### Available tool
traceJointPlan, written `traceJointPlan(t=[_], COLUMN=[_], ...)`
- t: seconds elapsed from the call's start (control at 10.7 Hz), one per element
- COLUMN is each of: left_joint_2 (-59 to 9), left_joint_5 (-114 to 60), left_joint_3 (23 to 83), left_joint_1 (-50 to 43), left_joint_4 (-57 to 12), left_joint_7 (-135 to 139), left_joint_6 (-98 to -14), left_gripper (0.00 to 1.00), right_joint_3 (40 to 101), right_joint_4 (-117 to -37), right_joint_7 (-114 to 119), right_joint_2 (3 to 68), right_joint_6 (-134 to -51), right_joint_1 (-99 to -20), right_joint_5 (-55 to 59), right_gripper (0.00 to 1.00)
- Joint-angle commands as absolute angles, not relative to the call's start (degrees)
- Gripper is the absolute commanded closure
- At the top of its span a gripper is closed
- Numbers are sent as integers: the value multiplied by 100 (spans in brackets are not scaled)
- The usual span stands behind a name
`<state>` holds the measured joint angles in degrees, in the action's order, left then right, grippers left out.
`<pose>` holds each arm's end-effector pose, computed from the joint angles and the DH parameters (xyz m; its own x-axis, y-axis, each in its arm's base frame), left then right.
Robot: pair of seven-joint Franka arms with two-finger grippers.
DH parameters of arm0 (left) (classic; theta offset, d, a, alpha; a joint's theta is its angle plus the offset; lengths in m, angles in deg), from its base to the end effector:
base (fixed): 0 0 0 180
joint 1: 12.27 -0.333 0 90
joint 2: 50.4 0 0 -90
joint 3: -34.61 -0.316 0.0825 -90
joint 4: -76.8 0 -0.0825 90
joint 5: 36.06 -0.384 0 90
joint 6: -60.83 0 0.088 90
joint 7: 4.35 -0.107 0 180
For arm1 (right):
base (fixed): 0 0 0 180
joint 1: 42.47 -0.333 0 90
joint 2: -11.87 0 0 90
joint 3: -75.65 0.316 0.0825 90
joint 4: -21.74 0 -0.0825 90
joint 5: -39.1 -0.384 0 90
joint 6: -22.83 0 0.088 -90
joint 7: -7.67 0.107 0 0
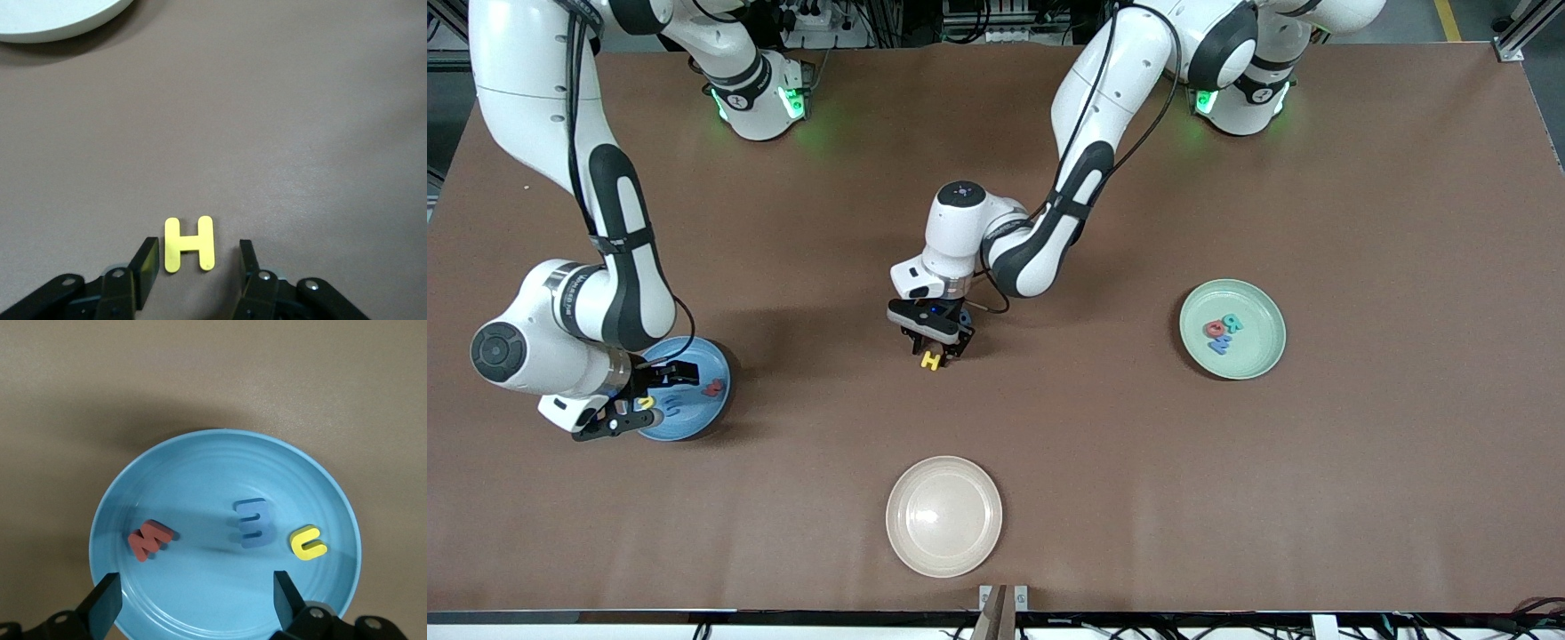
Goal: Sort upper and lower case letters into plates
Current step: 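Close the left gripper on the yellow H and lift it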
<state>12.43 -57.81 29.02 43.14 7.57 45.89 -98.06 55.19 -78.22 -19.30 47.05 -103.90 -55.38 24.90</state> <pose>0.4733 -0.6253 0.1506 0.8011 -0.3117 0.5110 -0.3944 -0.9170 0.0590 0.6518 -0.0586 0.2320 0.9690 0.2278 -0.0961 0.2264 -0.9737 -0.0257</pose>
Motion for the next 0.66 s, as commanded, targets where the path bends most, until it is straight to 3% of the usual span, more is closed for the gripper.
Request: traceJointPlan(t=[0.0,0.19,0.47,0.56], left_joint_2=[1244,1245,1262,1262], left_joint_5=[-5707,-5681,-5672,-5663], left_joint_3=[2855,2837,2837,2828], left_joint_1=[4354,4319,4310,4301], left_joint_4=[701,719,728,728], left_joint_7=[4593,4277,4285,4285], left_joint_6=[-9720,-9720,-9720,-9720], left_gripper=[50,51,68,68], right_joint_3=[5552,5552,5552,5552], right_joint_4=[-7845,-7837,-7837,-7837], right_joint_7=[-1984,-1984,-1975,-1966], right_joint_2=[4685,4685,4685,4685], right_joint_6=[-10382,-10382,-10374,-10365], right_joint_1=[-5521,-5530,-5556,-5574], right_joint_5=[2583,2583,2583,2583], right_gripper=[0,0,0,0])
